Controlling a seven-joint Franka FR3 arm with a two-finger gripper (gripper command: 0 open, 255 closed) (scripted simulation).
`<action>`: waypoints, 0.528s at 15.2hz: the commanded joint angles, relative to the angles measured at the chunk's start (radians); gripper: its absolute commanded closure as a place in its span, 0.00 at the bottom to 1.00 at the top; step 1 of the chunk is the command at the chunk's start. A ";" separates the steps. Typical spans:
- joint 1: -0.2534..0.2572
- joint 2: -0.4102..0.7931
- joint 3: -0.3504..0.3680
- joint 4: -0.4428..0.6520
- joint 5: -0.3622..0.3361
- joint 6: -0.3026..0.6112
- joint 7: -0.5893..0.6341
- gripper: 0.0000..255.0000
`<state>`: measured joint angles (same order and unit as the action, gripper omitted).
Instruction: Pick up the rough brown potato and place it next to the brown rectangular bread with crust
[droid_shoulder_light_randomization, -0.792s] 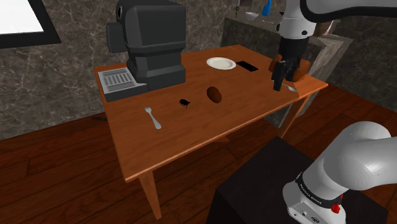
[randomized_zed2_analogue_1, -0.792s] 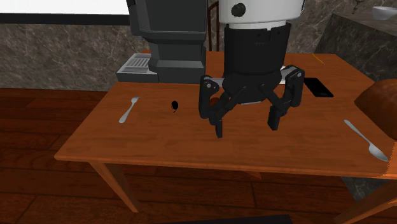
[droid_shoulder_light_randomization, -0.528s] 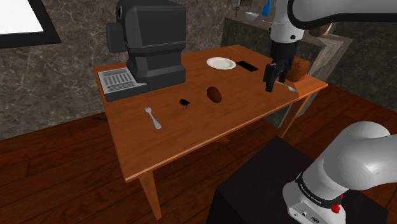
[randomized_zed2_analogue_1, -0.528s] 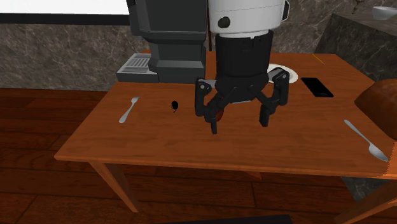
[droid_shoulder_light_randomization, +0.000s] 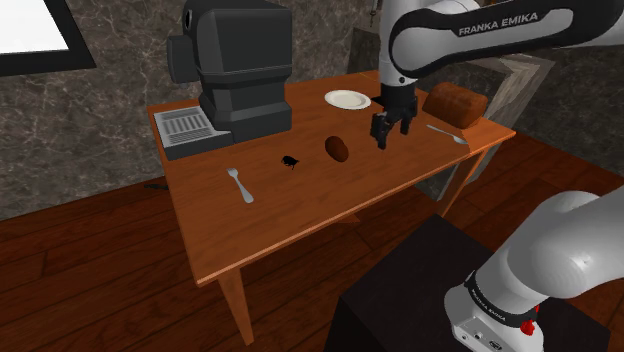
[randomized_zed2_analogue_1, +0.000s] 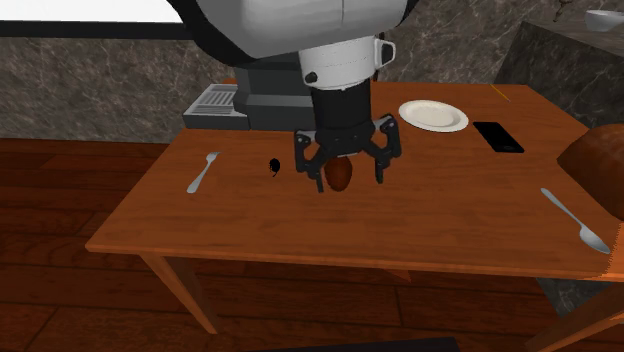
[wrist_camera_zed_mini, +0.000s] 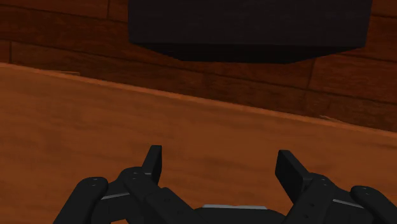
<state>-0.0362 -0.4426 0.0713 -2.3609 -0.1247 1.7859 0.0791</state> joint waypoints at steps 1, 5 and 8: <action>-0.005 0.075 0.016 0.031 -0.017 0.046 0.037 0.00; -0.016 0.230 0.041 0.108 -0.063 0.124 0.113 0.00; -0.021 0.349 0.054 0.182 -0.106 0.166 0.172 0.00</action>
<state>-0.0572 -0.1477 0.1172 -2.2131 -0.2152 1.9335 0.2235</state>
